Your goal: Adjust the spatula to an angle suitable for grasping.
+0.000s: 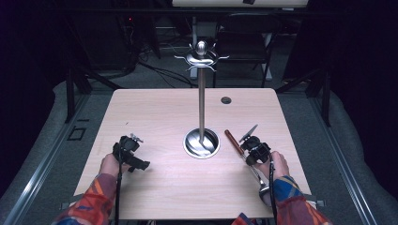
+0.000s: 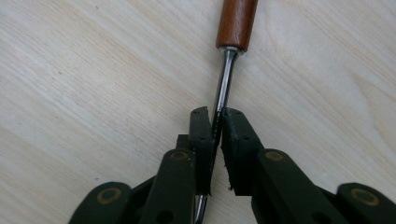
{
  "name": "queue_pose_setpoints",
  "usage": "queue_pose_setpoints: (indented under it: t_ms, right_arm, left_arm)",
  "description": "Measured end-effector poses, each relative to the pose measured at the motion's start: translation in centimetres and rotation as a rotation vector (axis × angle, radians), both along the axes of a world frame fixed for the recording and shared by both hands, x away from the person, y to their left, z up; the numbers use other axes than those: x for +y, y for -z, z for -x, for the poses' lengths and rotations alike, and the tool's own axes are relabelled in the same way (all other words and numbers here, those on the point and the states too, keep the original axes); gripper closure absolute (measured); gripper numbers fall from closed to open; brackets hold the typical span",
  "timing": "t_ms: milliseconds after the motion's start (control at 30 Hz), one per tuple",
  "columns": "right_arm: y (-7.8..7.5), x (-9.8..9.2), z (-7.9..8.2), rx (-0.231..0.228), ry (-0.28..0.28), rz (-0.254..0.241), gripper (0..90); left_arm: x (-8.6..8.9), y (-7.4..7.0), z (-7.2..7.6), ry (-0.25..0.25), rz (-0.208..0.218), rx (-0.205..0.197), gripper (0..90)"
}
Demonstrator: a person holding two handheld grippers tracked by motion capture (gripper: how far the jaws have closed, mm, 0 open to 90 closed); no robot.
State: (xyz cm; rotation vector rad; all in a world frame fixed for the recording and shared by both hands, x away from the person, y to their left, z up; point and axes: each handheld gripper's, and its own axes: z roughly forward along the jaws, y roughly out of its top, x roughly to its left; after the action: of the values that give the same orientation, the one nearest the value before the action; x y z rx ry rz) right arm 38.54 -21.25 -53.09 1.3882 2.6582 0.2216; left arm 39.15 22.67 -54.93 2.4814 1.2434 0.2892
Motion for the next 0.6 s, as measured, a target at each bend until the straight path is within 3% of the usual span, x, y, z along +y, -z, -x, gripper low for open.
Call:
queue_pose_setpoints:
  t_ms: [33,133,200,333,467,600]
  right_arm:
    - [0.00,0.02,-0.04,0.007,-0.011,0.017,81.0]
    - [0.16,0.30,0.07,-0.025,0.000,0.002,82.8]
    - [-0.15,0.33,0.13,-0.027,-0.011,0.012,90.0]
    - [-0.30,0.07,0.21,-0.004,-0.008,-0.006,89.3]
    - [-0.09,-0.03,-0.07,0.012,-0.007,-0.001,82.8]
    - [-0.01,0.25,-0.27,-0.011,0.007,-0.009,83.2]
  left_arm:
    - [-0.02,-0.02,0.00,0.000,-0.002,0.003,0.7]
    - [0.01,0.02,0.00,-0.001,-0.001,-0.001,0.7]
    - [0.08,0.04,-0.01,-0.003,0.001,-0.001,0.7]
    - [0.21,0.11,-0.01,0.000,0.002,0.005,0.7]
    - [0.49,0.24,-0.12,-0.006,0.001,0.011,0.7]
    - [0.34,0.36,-0.16,-0.004,0.006,0.015,0.8]
